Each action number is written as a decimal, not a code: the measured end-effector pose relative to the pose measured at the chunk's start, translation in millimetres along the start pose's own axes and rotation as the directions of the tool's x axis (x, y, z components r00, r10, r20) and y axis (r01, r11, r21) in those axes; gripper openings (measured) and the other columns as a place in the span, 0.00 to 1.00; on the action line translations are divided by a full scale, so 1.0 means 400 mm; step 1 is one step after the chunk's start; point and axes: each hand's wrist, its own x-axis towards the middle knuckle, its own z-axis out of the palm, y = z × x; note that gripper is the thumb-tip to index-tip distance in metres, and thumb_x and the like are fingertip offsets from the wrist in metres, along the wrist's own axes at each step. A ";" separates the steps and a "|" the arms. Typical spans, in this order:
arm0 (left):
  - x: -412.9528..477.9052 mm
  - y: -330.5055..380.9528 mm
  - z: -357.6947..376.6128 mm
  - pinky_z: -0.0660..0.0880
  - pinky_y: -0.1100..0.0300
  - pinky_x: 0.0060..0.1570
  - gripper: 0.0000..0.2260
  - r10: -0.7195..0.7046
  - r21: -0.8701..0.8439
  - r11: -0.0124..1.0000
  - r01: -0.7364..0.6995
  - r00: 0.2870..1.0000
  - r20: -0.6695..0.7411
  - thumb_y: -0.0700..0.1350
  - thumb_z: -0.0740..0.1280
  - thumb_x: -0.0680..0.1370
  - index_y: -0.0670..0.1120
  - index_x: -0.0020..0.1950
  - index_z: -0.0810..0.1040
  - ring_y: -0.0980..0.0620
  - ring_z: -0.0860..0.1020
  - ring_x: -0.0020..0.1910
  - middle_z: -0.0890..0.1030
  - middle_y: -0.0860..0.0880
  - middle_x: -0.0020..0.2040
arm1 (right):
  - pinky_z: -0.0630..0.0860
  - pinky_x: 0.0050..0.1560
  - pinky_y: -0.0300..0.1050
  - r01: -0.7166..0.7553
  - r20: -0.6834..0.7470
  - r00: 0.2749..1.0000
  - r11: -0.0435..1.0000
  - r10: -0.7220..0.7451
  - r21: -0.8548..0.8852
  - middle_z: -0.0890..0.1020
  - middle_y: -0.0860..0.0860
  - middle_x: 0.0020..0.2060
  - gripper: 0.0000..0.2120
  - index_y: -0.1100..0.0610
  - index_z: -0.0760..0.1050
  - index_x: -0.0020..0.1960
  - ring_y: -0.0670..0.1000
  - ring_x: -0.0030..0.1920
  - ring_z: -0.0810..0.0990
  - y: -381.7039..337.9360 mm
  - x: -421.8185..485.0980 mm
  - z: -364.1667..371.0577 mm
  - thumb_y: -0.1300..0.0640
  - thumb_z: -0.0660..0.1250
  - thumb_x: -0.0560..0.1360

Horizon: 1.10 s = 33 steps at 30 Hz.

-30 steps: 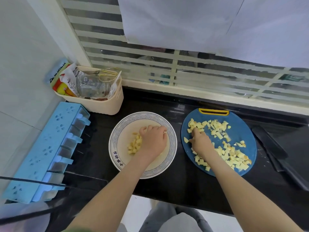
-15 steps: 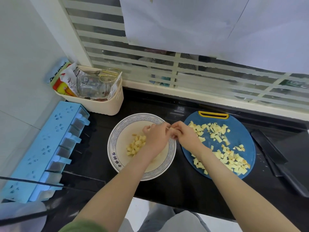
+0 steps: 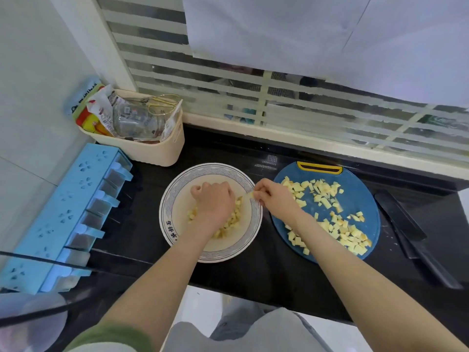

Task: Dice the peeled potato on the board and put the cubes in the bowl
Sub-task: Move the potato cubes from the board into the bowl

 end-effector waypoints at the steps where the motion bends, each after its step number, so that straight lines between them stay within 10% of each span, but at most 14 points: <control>1: -0.005 0.006 0.000 0.57 0.48 0.61 0.12 -0.008 0.004 1.000 0.008 1.000 -0.023 0.48 0.53 0.81 0.50 0.56 0.75 0.48 0.71 0.56 0.78 0.52 0.47 | 0.72 0.46 0.39 0.039 0.049 0.998 0.998 -0.036 -0.049 0.81 0.48 0.43 0.07 0.52 0.77 0.53 0.45 0.43 0.77 -0.008 0.002 0.003 0.60 0.62 0.80; 5: -0.026 0.039 0.002 0.53 0.49 0.64 0.17 0.007 -0.070 0.997 -0.017 0.991 -0.135 0.44 0.55 0.80 0.53 0.68 0.69 0.49 0.68 0.64 0.75 0.52 0.63 | 0.68 0.56 0.37 0.130 0.076 0.990 0.986 -0.122 -0.101 0.79 0.51 0.57 0.20 0.54 0.74 0.68 0.46 0.55 0.74 -0.022 -0.019 -0.006 0.66 0.58 0.79; 10: -0.051 0.138 0.053 0.62 0.50 0.65 0.21 0.376 -0.270 0.858 -0.436 0.893 -0.247 0.38 0.57 0.76 0.47 0.69 0.73 0.47 0.70 0.68 0.72 0.47 0.69 | 0.63 0.69 0.56 -0.081 -0.132 0.990 0.971 0.052 -0.224 0.69 0.52 0.71 0.32 0.51 0.60 0.77 0.55 0.71 0.66 0.125 -0.088 -0.080 0.54 0.69 0.76; 14: -0.083 0.265 0.121 0.59 0.46 0.71 0.22 0.520 -0.258 0.808 -0.529 0.847 -0.109 0.38 0.59 0.78 0.46 0.73 0.67 0.48 0.63 0.73 0.62 0.47 0.76 | 0.51 0.73 0.63 -0.375 -0.191 0.926 0.856 0.326 -0.357 0.51 0.51 0.79 0.53 0.45 0.40 0.79 0.56 0.78 0.50 0.292 -0.207 -0.147 0.33 0.71 0.68; 19: -0.111 0.300 0.220 0.36 0.42 0.72 0.41 0.501 -0.112 0.864 -0.491 0.819 0.281 0.64 0.61 0.76 0.55 0.78 0.37 0.48 0.35 0.76 0.31 0.50 0.76 | 0.41 0.75 0.66 -0.527 -0.179 0.849 0.773 0.497 -0.353 0.33 0.52 0.77 0.61 0.42 0.27 0.76 0.56 0.78 0.34 0.425 -0.313 -0.139 0.25 0.67 0.63; 22: -0.099 0.291 0.296 0.32 0.43 0.70 0.50 0.467 -0.018 0.872 -0.490 0.819 0.332 0.73 0.59 0.71 0.55 0.73 0.25 0.48 0.29 0.73 0.25 0.48 0.73 | 0.41 0.75 0.62 -0.438 -0.257 0.895 0.831 0.366 -0.342 0.39 0.54 0.79 0.59 0.46 0.33 0.78 0.57 0.78 0.38 0.465 -0.301 -0.126 0.27 0.67 0.65; 26: -0.088 0.302 0.370 0.33 0.43 0.71 0.36 0.418 0.067 0.897 -0.437 0.887 0.195 0.70 0.37 0.74 0.54 0.70 0.21 0.46 0.31 0.75 0.23 0.48 0.71 | 0.53 0.74 0.62 -0.224 -0.294 0.951 0.870 0.097 -0.439 0.54 0.56 0.79 0.48 0.48 0.46 0.80 0.59 0.78 0.52 0.499 -0.242 -0.121 0.26 0.57 0.69; 33: -0.048 0.366 0.427 0.46 0.42 0.71 0.30 0.362 0.018 0.932 -0.362 0.926 -0.106 0.60 0.48 0.80 0.48 0.78 0.49 0.43 0.50 0.76 0.49 0.42 0.78 | 0.72 0.53 0.55 -0.157 -0.431 0.890 0.787 -0.149 -0.596 0.78 0.56 0.60 0.24 0.50 0.73 0.68 0.59 0.56 0.77 0.505 -0.148 -0.121 0.41 0.57 0.77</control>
